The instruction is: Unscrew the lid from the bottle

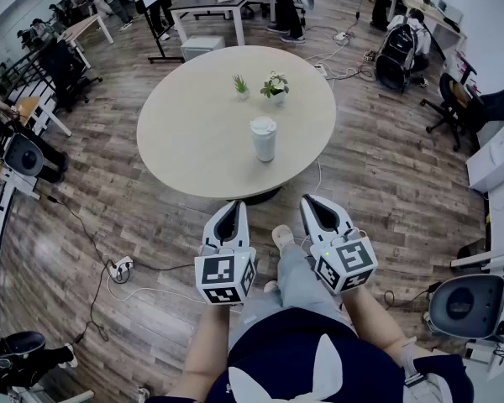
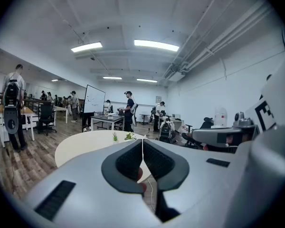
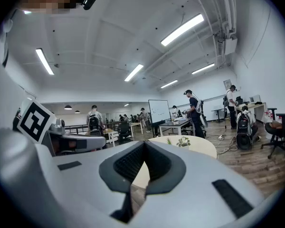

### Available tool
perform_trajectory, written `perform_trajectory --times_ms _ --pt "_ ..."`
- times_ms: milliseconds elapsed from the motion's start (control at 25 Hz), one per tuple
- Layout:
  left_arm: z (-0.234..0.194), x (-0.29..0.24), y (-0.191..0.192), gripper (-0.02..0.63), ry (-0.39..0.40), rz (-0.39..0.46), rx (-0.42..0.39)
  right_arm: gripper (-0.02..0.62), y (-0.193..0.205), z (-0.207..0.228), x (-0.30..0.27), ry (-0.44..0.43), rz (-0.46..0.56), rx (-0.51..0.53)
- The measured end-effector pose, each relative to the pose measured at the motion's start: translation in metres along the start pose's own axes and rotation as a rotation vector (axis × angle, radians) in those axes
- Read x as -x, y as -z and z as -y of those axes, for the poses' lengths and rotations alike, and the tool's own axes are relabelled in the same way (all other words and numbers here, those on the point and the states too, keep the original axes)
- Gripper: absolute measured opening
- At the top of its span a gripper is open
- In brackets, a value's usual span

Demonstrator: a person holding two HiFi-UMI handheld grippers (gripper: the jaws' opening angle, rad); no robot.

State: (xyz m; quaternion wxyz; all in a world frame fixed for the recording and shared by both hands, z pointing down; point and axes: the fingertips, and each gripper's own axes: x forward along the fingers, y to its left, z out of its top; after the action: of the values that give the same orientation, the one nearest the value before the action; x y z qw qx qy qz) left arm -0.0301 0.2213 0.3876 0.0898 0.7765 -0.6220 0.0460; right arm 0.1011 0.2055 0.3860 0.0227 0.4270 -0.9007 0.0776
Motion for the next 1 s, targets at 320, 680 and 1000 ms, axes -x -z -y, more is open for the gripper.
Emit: perform_trajectory --times_ms 320,680,1000 --pt "0.006 -0.01 0.004 0.023 0.02 -0.026 -0.048 0.006 0.002 0.006 -0.005 0.007 -0.022 0.016" --pt "0.004 -0.036 0.011 0.025 0.072 -0.088 -0.021 0.008 0.004 0.016 -0.028 -0.014 -0.041 -0.011" --pt "0.002 -0.07 0.016 0.203 0.125 -0.105 -0.037 0.114 0.008 0.032 -0.059 -0.068 -0.069 -0.054"
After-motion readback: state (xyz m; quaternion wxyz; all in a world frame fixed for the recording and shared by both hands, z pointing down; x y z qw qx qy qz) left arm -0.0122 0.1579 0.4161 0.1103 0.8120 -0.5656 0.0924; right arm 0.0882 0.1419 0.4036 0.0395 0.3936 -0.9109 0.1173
